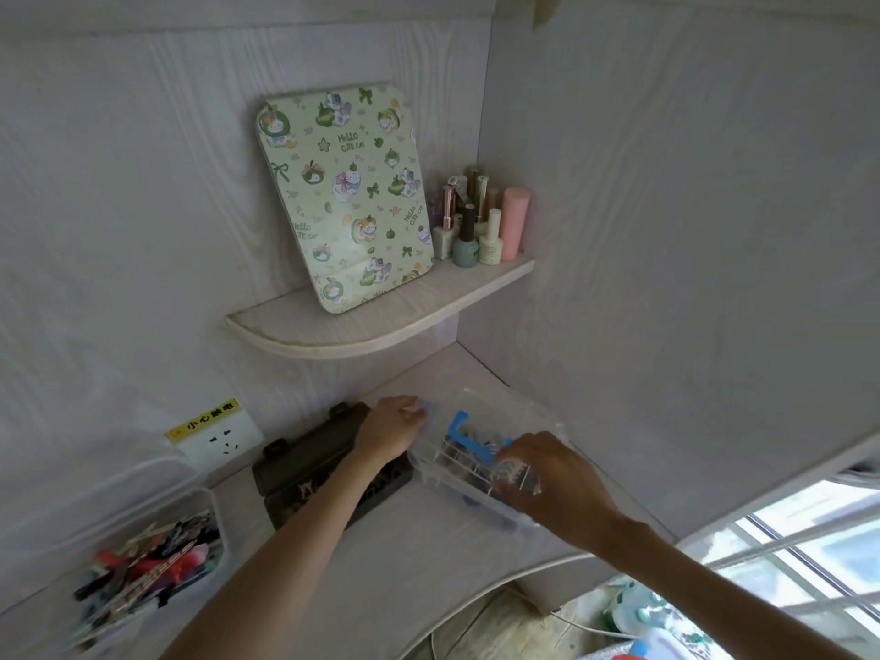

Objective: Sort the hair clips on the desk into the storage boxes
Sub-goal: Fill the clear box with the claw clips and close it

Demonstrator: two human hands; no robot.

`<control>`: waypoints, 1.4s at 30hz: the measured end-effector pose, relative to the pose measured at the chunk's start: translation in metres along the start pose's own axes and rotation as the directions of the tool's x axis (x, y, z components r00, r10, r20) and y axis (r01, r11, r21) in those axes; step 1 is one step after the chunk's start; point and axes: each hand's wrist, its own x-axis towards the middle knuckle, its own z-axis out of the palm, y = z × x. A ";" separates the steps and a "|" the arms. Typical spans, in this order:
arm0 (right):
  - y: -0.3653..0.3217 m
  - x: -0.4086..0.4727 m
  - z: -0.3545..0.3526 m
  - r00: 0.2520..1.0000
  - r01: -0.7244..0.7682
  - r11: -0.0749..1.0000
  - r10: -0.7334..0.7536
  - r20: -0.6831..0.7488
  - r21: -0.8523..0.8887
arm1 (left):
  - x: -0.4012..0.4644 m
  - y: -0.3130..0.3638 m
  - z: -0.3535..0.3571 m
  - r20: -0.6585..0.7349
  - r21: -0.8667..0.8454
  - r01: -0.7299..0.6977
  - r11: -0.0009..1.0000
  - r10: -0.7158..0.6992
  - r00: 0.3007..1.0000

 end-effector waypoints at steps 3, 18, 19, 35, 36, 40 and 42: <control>0.023 0.006 0.006 0.984 -0.177 0.984 0.176 -0.038 -0.009 | 0.000 -0.020 0.004 0.011 0.143 -0.069 0.987 0.068 0.998; 0.057 -0.003 0.031 0.841 -0.523 0.717 0.523 0.142 0.460 | 0.019 -0.020 0.010 0.154 -0.103 0.227 0.968 -0.210 0.965; 0.059 -0.003 0.034 0.798 -0.575 0.660 0.582 0.156 0.484 | 0.017 -0.021 0.011 0.150 -0.144 0.227 0.963 -0.206 0.967; 0.062 0.004 0.032 0.579 -0.791 0.332 0.678 0.452 0.514 | 0.005 -0.010 0.013 0.041 0.043 0.113 0.993 -0.115 0.993; 0.061 0.004 0.035 0.602 -0.777 0.394 0.693 0.397 0.491 | 0.003 -0.009 0.013 0.022 0.046 0.113 0.992 -0.114 0.993; 0.058 -0.006 0.045 0.741 -0.657 0.656 0.652 0.158 0.372 | -0.011 -0.007 0.016 -0.080 -0.036 0.082 0.996 -0.085 0.993; 0.052 -0.011 0.045 0.762 -0.634 0.697 0.635 0.123 0.334 | -0.016 -0.006 0.016 -0.113 -0.080 0.102 0.992 -0.111 0.987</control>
